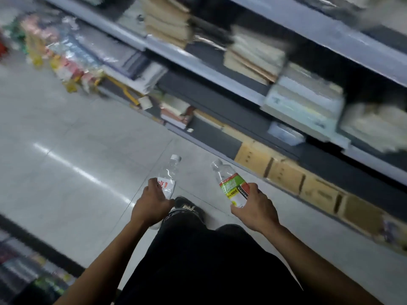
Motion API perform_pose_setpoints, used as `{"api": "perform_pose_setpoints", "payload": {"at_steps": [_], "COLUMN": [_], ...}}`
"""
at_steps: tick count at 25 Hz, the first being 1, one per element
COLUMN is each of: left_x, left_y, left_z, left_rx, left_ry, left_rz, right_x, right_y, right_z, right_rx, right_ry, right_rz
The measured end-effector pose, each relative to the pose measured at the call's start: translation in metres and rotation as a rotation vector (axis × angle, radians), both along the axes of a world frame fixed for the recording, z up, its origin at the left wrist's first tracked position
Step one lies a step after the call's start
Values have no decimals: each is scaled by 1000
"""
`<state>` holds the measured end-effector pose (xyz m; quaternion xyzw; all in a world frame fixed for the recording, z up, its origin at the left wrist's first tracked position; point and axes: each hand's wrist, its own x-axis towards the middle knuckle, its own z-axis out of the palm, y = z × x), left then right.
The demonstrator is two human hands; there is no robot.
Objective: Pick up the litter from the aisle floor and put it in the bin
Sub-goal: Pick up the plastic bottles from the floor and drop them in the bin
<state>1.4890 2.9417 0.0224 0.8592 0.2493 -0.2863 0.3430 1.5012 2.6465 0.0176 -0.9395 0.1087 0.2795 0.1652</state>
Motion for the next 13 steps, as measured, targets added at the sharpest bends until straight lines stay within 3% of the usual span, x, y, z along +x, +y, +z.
{"api": "perform_pose_setpoints", "payload": {"at_steps": [6,13], "left_x": [-7,-34], "left_y": [-130,-271], "left_z": [27,21], "left_rx": [36,80], "left_ry": [-70,-80], "left_rz": [-473,-1037], "right_x": [-157,-303], "right_y": [-96,-131], "right_z": [4,8], "right_rx": [72,91], "right_ry": [-39,-133], "right_rz": [-508,-1057]}}
